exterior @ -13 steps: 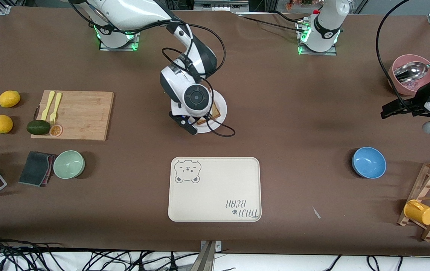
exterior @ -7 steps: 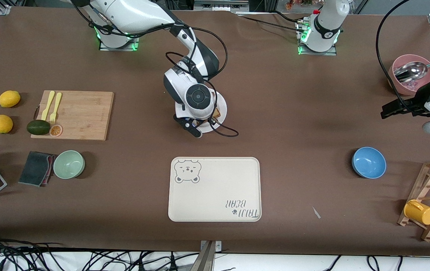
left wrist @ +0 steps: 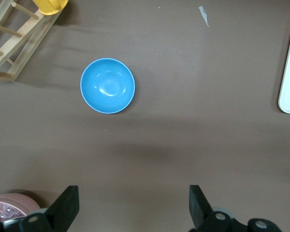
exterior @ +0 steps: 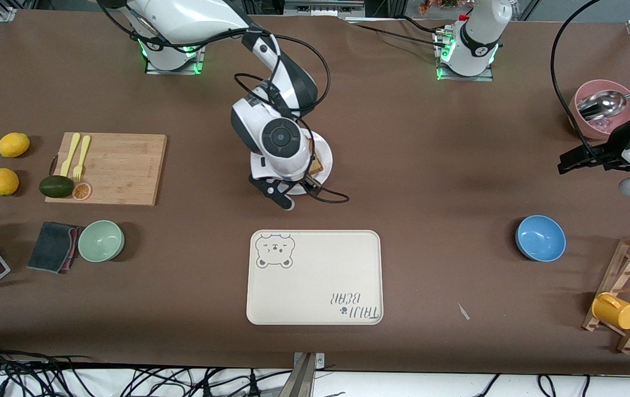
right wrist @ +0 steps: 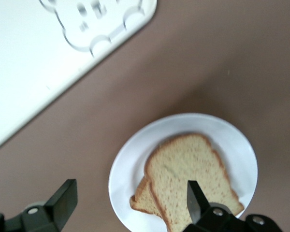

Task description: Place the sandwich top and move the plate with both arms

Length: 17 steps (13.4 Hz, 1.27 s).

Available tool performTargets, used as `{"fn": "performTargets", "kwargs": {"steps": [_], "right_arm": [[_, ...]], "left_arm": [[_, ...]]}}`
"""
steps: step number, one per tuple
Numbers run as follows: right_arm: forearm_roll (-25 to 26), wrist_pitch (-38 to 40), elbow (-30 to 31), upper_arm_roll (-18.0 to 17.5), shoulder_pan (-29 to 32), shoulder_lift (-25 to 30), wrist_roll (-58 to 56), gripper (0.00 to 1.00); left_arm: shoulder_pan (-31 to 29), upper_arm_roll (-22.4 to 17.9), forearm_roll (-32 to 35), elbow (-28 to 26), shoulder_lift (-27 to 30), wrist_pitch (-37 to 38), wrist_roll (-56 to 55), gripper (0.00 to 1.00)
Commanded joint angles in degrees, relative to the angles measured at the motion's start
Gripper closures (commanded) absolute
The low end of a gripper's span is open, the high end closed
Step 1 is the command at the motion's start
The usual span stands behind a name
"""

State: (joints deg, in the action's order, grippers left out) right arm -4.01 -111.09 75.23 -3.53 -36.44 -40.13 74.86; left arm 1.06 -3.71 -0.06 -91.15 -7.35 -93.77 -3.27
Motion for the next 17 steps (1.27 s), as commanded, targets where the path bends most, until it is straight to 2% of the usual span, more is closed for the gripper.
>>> {"fn": "performTargets", "kwargs": {"steps": [1, 4, 8, 9, 12, 14, 15, 17], "right_arm": [[0.8, 1.8, 0.1, -0.2, 2.9, 4.0, -7.8, 0.00], [0.7, 6.6, 0.2, 4.9, 3.9, 7.3, -22.2, 0.00], [-0.3, 11.7, 0.2, 14.4, 4.0, 11.4, -41.3, 0.00], [-0.3, 13.3, 0.4, 15.6, 4.4, 12.7, -44.6, 0.00], [-0.3, 14.3, 5.1, 15.8, 10.2, 19.5, -57.3, 0.00], [-0.3, 13.4, 10.3, 15.3, 14.2, 24.2, -60.3, 0.00], [-0.4, 12.7, 13.2, 14.3, 17.1, 26.7, -62.0, 0.00], [-0.1, 13.8, 14.9, 10.9, 23.0, 30.4, -66.3, 0.00]], "left_arm": [[0.3, -0.3, -1.2, 0.9, -0.2, 0.9, -0.5, 0.00], [0.3, -0.3, -1.2, 1.0, -0.2, 0.9, -0.5, 0.00], [0.4, -0.3, -1.2, 1.0, -0.2, 0.9, -0.5, 0.00], [0.4, -0.3, -1.2, 1.0, -0.2, 0.9, -0.5, 0.00], [0.4, -0.3, -1.2, 1.0, -0.2, 0.9, -0.5, 0.00], [0.4, -0.3, -1.3, 0.7, -0.1, 0.9, -0.5, 0.00], [0.4, -0.3, -1.3, 0.6, 0.0, 0.9, -0.1, 0.00], [0.7, -0.2, -1.3, 0.7, -0.1, 1.1, 0.5, 0.00]]}}
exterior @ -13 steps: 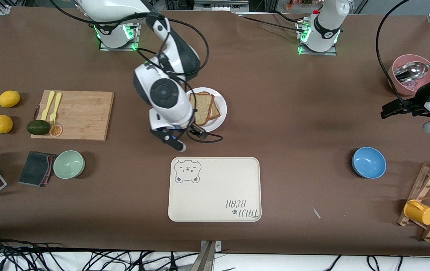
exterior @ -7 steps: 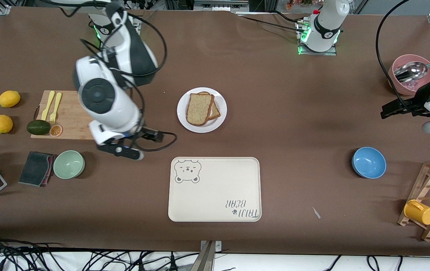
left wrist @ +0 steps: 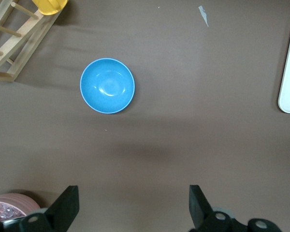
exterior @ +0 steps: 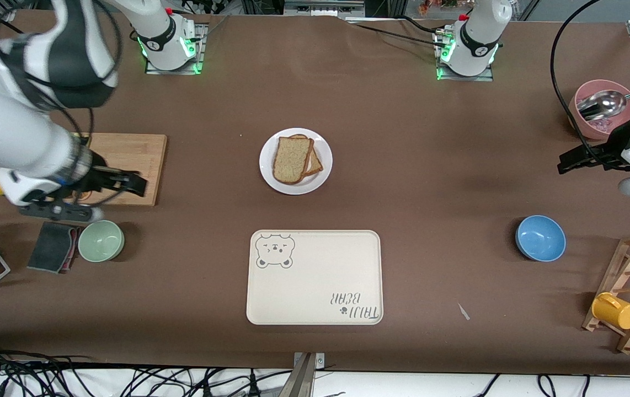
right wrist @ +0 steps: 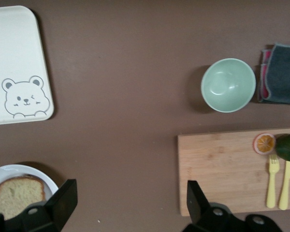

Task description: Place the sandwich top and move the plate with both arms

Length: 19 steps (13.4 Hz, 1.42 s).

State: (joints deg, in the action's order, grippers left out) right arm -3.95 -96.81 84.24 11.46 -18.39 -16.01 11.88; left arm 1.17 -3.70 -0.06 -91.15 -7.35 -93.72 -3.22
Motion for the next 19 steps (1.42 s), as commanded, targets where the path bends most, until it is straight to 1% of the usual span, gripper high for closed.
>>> {"fn": "performTargets", "kwargs": {"steps": [1, 2, 4, 5, 6, 8, 11, 13, 14, 16, 17, 19], "right_arm": [[0.3, 0.9, 6.4, -5.0, 7.8, 8.0, -4.2, 0.00], [0.3, 1.9, 6.5, -6.4, 10.4, 9.6, -4.4, 0.00], [0.5, 3.0, 6.8, -10.8, 16.3, 12.7, -4.4, 0.00], [0.6, 3.4, 7.0, -12.4, 18.8, 13.6, -4.4, 0.00], [1.2, 3.9, 7.0, -13.3, 19.5, 14.8, -4.4, 0.00], [5.5, 5.5, 7.1, -13.7, 19.5, 15.6, -6.2, 0.00], [5.9, 6.9, 6.4, -13.7, 19.5, 15.0, -5.8, 0.00], [5.2, 6.9, 6.2, -13.7, 19.4, 14.4, -5.5, 0.00], [5.1, 6.9, 6.2, -13.7, 19.4, 14.4, -5.6, 0.00], [5.1, 6.9, 6.2, -13.7, 19.4, 14.3, -6.0, 0.00], [5.1, 6.8, 6.1, -13.7, 19.4, 14.3, -6.0, 0.00], [5.1, 6.9, 6.2, -13.7, 19.4, 14.3, -6.1, 0.00]], "left_arm": [[0.6, -0.3, -1.3, 0.7, -0.1, 1.3, 0.4, 0.00], [0.6, -0.3, -1.3, 0.7, -0.1, 1.7, 0.4, 0.00], [0.7, -0.3, -1.3, 0.7, -0.1, 2.0, 0.2, 0.00], [0.8, -0.3, -1.3, 0.7, -0.2, 2.4, 0.2, 0.00], [1.0, -0.3, -1.3, 0.8, -0.2, 2.6, -0.2, 0.00], [2.0, -0.3, -1.3, 0.8, -0.4, 2.8, -0.6, 0.00], [2.3, -0.3, -1.3, 0.9, -0.4, 4.0, -0.5, 0.00], [2.3, -0.3, -1.8, 1.1, -0.4, 4.0, -0.3, 0.00], [2.5, -0.3, -4.0, 1.2, -0.4, 4.0, -0.5, 0.00], [2.3, -0.3, -10.6, 1.2, -1.5, 4.0, -0.6, 0.00], [1.8, -0.3, -12.2, 1.2, -1.5, 4.0, -0.4, 0.00], [1.9, -0.3, -13.2, 1.0, -1.5, 4.1, -0.4, 0.00]]}}
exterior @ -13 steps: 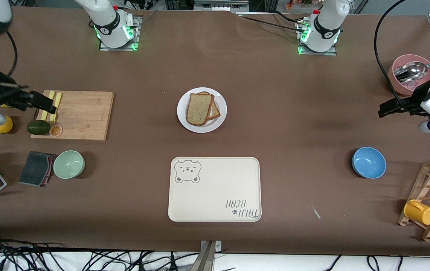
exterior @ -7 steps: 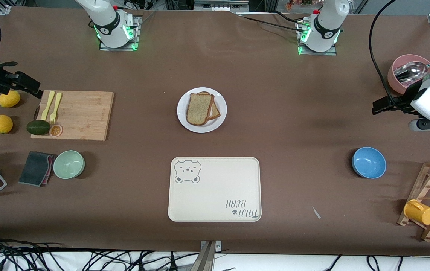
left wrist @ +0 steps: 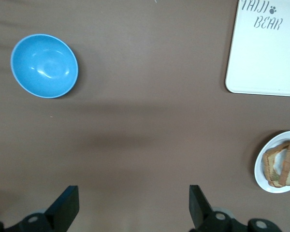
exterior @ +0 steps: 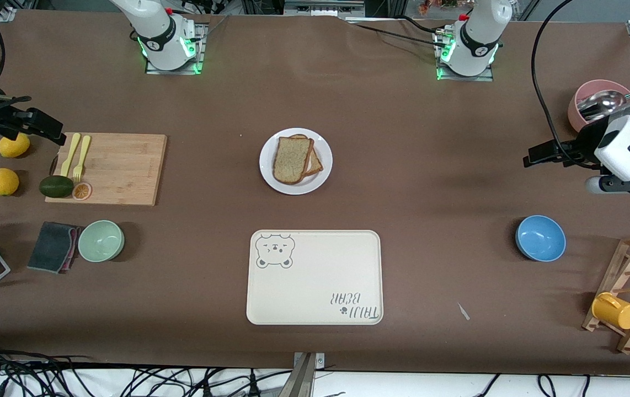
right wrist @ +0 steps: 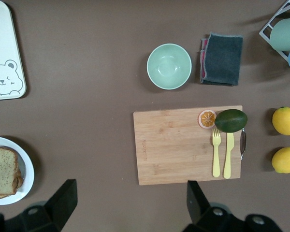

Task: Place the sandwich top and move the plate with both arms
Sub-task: 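Move the left gripper from rest toward the white plate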

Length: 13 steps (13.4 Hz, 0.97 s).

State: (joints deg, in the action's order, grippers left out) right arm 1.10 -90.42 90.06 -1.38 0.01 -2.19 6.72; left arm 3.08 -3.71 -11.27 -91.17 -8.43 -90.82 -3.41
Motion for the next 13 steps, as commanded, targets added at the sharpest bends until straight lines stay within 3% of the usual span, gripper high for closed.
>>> {"fn": "performTargets", "kwargs": {"steps": [1, 5, 13], "right_arm": [[-0.1, 0.5, 0.4, -0.9, 1.0, 0.5, -0.9, 0.00], [-0.1, 0.5, 0.5, -0.9, 1.0, 0.5, -0.9, 0.00], [-0.1, 0.4, 0.5, -0.9, 1.0, 0.5, -0.8, 0.00]], "left_arm": [[0.5, -0.2, -2.1, 0.8, -0.5, 1.2, -0.2, 0.00], [1.5, -0.2, -14.2, 0.5, -3.9, 2.2, -0.2, 0.00], [3.7, -0.2, -25.6, -0.7, -10.5, 2.1, 6.3, 0.00]]}}
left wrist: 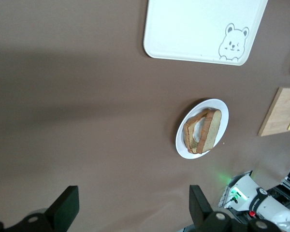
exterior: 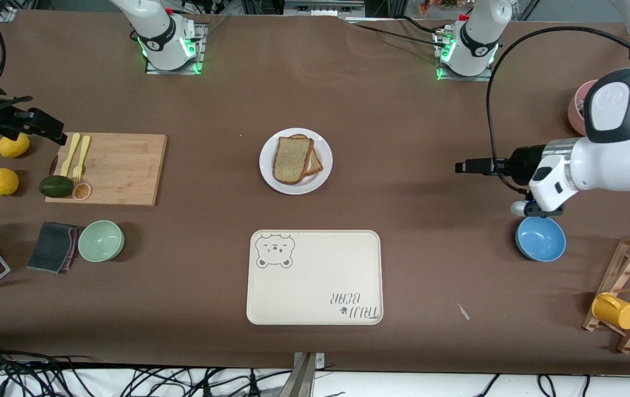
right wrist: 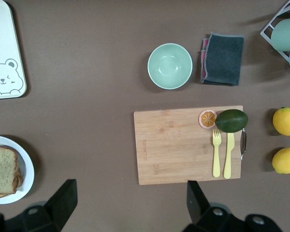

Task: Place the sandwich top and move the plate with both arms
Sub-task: 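Move the left gripper from rest toward the white plate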

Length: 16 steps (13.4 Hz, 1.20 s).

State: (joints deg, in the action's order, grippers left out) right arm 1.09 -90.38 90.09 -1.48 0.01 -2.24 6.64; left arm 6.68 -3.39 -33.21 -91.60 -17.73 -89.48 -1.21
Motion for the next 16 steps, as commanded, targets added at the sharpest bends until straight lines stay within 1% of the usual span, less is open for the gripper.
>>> {"fn": "performTargets", "kwargs": {"steps": [1, 4, 6, 7, 10, 12, 14, 16], "right_arm": [[-0.1, 0.4, 0.4, -0.8, 0.9, 0.5, -0.7, 0.00], [-0.1, 0.4, 0.4, -0.8, 1.0, 0.5, -0.7, 0.00], [-0.2, 0.4, 0.4, -0.8, 0.9, 0.4, -0.7, 0.00], [-0.2, 0.4, 0.4, -0.8, 1.0, 0.4, -0.7, 0.00], [-1.0, 0.4, 0.4, -0.8, 1.0, 0.4, -0.7, 0.00], [-1.2, 0.4, 0.4, -0.8, 1.0, 0.4, -0.8, 0.00], [-1.3, 0.4, 0.4, -0.8, 1.0, 0.4, -0.8, 0.00], [-1.3, 0.4, 0.4, -0.8, 1.0, 0.4, -0.8, 0.00]], "left_arm": [[-0.1, -0.6, -6.0, -1.9, -1.6, 0.5, 6.1, 0.00], [-0.3, -0.6, -11.9, -5.9, -4.0, -0.6, 9.7, 0.00], [0.0, -0.6, -16.6, -12.4, -3.4, -4.6, 14.6, 0.00], [0.1, -0.5, -17.8, -15.2, -3.1, -6.9, 16.9, 0.00], [0.4, 2.3, -21.9, -22.7, -2.6, -14.2, 24.0, 0.00], [0.4, 3.6, -26.3, -27.6, -2.6, -18.1, 30.4, 0.00], [0.4, 5.0, -29.1, -29.3, -3.9, -20.3, 32.4, 0.00], [1.1, 5.9, -32.3, -29.2, -5.9, -20.7, 34.0, 0.00]]}}
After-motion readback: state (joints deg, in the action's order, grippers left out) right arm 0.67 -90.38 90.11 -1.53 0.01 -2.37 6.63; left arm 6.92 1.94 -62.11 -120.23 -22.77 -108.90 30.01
